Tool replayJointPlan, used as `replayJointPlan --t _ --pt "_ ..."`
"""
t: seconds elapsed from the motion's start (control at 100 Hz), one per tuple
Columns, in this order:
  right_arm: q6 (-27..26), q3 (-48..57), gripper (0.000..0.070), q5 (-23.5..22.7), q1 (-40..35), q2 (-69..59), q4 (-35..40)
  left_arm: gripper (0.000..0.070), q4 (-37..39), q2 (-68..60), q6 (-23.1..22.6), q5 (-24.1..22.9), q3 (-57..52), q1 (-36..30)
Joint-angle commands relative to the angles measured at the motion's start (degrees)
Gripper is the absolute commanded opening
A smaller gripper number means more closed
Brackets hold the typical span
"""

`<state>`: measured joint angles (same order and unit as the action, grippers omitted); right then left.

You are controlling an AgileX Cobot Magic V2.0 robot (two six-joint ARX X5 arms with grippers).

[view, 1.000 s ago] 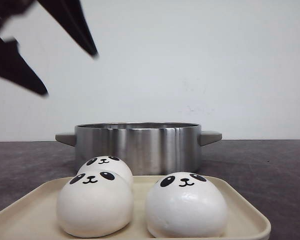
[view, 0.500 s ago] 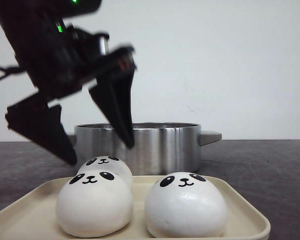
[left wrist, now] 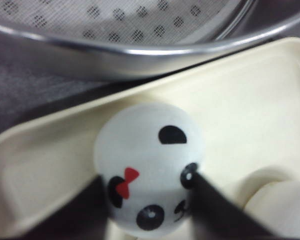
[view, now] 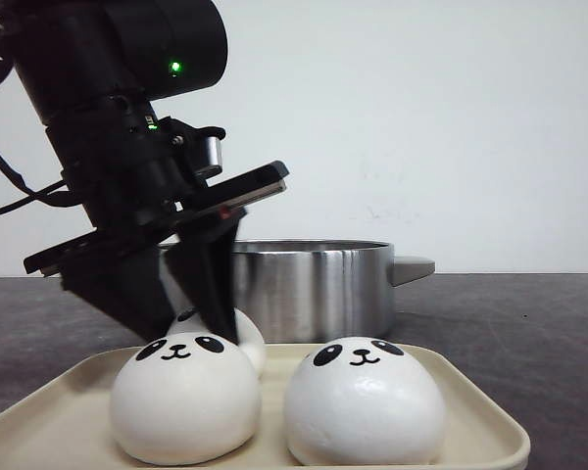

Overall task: Steam buns
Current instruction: 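Lower the left gripper onto the farther bun nearest it and grasp, then carry the bun with the left gripper and release it into the pot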

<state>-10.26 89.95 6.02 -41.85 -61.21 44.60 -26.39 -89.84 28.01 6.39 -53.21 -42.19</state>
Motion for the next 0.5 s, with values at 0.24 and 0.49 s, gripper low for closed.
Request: replayJointPlan --t 0.24,0.49 --pt "0.7 1.14 0.0008 0.09 -0.5 -0.44 -0.39 0.001 -4.15 6.84 -3.58 0.07 -6.88 -2.43" --pt "0.66 1.14 0.0008 0.02 -0.5 -0.44 -1.03 0.001 1.25 11.76 -7.98 -11.1 -11.69 -1.6"
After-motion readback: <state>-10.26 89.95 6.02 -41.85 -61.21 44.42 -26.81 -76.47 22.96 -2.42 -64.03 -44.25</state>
